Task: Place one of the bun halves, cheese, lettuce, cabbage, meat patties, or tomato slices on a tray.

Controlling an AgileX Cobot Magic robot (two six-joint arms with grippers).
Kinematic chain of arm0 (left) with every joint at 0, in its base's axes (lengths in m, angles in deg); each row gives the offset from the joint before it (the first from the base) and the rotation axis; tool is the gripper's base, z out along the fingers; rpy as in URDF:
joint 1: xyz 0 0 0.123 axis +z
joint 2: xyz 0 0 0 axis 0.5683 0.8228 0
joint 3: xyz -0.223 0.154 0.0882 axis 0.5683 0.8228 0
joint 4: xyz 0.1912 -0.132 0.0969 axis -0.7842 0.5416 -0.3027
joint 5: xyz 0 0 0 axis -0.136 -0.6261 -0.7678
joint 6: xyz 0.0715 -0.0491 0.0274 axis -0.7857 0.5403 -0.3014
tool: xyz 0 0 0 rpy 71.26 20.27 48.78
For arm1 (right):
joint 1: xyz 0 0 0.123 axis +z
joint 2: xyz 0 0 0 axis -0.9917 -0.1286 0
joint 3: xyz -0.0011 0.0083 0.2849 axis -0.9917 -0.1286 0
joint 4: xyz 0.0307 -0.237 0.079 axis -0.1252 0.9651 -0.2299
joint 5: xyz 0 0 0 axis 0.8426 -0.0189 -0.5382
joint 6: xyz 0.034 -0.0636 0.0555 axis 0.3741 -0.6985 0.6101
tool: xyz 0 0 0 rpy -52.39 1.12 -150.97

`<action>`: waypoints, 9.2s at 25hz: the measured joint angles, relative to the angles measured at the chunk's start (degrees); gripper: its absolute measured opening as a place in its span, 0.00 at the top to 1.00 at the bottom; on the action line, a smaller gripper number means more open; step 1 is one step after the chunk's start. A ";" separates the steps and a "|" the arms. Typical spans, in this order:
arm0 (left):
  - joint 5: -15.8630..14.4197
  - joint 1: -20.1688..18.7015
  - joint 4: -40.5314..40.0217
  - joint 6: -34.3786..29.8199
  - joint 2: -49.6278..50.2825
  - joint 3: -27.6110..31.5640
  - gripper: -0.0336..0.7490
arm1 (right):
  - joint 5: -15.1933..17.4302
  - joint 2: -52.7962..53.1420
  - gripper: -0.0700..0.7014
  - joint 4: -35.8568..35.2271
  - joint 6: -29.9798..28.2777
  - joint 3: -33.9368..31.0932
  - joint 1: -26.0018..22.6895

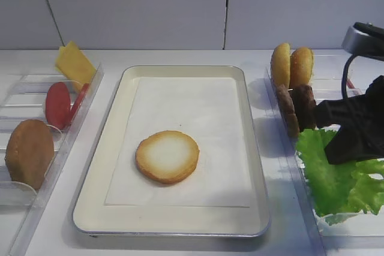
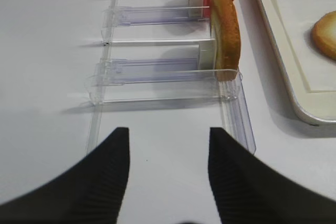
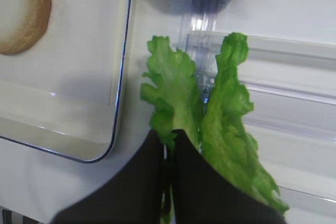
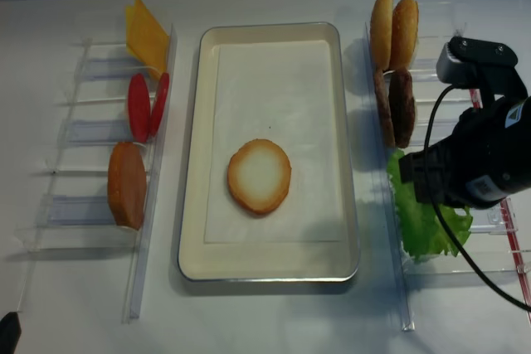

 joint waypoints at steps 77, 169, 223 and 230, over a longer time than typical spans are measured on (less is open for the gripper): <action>0.00 0.00 0.00 0.00 0.00 0.00 0.55 | -8.88 -35.65 0.86 -39.76 -29.43 20.17 15.32; 0.00 0.00 0.00 0.00 0.00 0.00 0.55 | 9.60 -35.42 0.36 -0.64 -6.37 37.35 15.32; 0.00 0.00 0.00 0.00 0.00 0.00 0.55 | 19.65 22.80 0.37 19.70 11.54 13.18 10.97; 0.00 0.00 0.00 0.00 0.00 0.00 0.55 | 19.89 33.35 0.42 19.93 10.03 8.85 2.22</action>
